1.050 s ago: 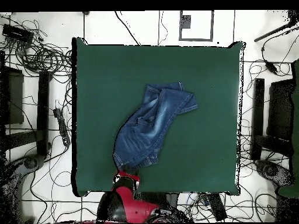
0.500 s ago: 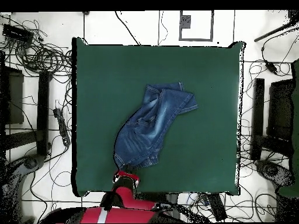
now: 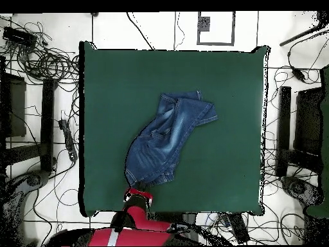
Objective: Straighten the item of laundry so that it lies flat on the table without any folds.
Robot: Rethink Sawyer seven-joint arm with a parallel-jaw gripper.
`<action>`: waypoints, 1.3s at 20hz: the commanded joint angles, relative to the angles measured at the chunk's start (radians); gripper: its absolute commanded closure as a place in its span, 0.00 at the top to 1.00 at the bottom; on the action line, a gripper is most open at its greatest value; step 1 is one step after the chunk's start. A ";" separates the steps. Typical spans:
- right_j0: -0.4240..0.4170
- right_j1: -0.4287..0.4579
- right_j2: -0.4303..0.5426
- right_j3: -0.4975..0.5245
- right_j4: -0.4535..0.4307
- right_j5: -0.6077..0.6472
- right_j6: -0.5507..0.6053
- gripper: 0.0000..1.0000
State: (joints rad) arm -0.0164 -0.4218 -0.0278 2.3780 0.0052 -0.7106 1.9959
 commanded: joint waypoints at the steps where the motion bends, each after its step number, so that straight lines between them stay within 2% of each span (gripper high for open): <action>1: 0.024 0.008 0.091 -0.106 -0.015 0.064 0.158 0.00; 5: -0.002 -0.014 0.046 -0.113 -0.076 0.140 0.063 0.00; 10: -0.073 -0.014 -0.010 -0.143 -0.204 0.179 -0.013 0.00; 13: -0.108 -0.004 -0.026 -0.173 -0.276 0.194 -0.025 0.00; 18: -0.103 0.011 -0.057 -0.223 -0.348 0.214 -0.028 0.00; 26: -0.119 0.085 -0.092 -0.326 -0.469 0.210 -0.022 0.00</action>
State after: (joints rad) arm -0.1250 -0.4169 -0.1224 2.2657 -0.4165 -0.5996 1.9961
